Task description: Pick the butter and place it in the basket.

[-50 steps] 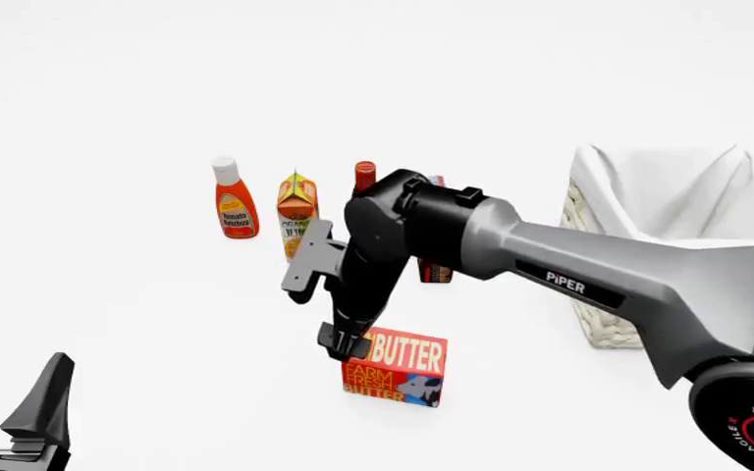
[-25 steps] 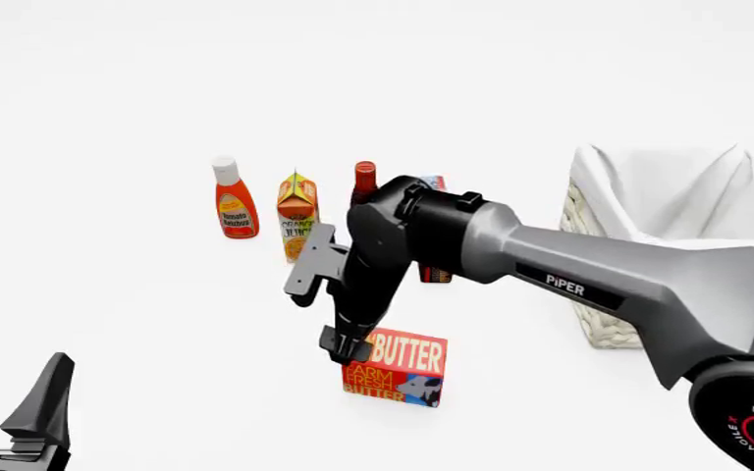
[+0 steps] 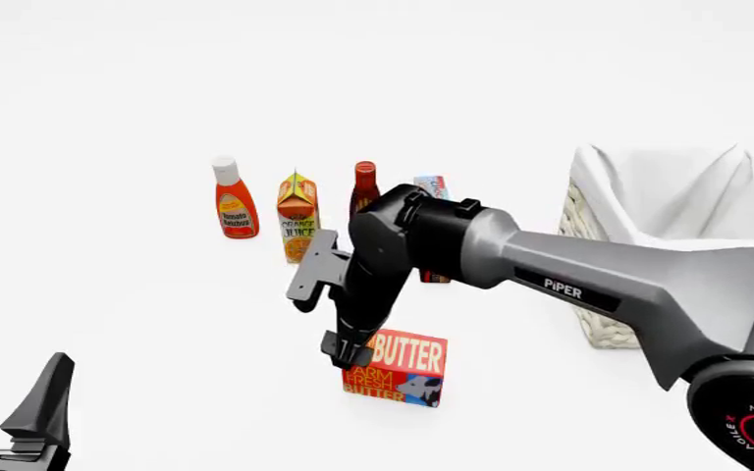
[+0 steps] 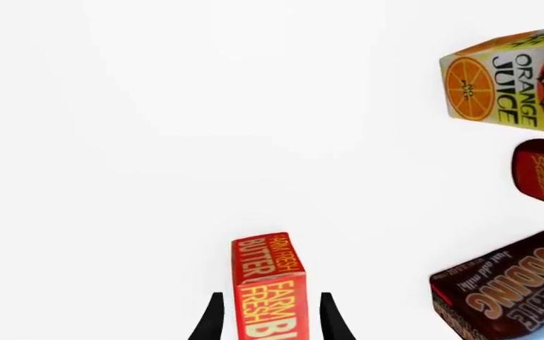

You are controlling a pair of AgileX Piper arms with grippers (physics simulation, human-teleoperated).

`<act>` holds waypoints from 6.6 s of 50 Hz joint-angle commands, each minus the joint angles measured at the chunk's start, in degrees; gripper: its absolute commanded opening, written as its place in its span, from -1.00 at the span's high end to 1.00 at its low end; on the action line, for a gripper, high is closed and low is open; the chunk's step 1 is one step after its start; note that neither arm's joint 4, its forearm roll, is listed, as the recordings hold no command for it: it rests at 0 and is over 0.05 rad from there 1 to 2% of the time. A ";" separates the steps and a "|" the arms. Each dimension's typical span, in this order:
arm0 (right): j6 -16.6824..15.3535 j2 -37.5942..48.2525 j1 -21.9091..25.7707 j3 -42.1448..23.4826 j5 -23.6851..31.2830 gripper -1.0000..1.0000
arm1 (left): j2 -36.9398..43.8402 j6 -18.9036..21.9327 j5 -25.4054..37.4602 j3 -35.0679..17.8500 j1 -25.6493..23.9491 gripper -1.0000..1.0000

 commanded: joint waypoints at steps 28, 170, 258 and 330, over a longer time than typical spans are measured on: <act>0.43 0.68 -0.27 1.18 -1.63 -1.00 | 0.00 0.00 0.00 0.00 0.00 -1.00; 8.45 -1.95 6.68 11.85 -13.53 1.00 | 0.00 0.00 0.00 0.00 0.00 -1.00; 17.59 -29.14 0.96 17.67 -36.05 1.00 | 0.00 0.00 0.00 0.00 0.00 -1.00; 16.98 -42.74 -14.70 22.24 -46.69 1.00 | 0.00 0.00 0.00 0.00 0.00 -1.00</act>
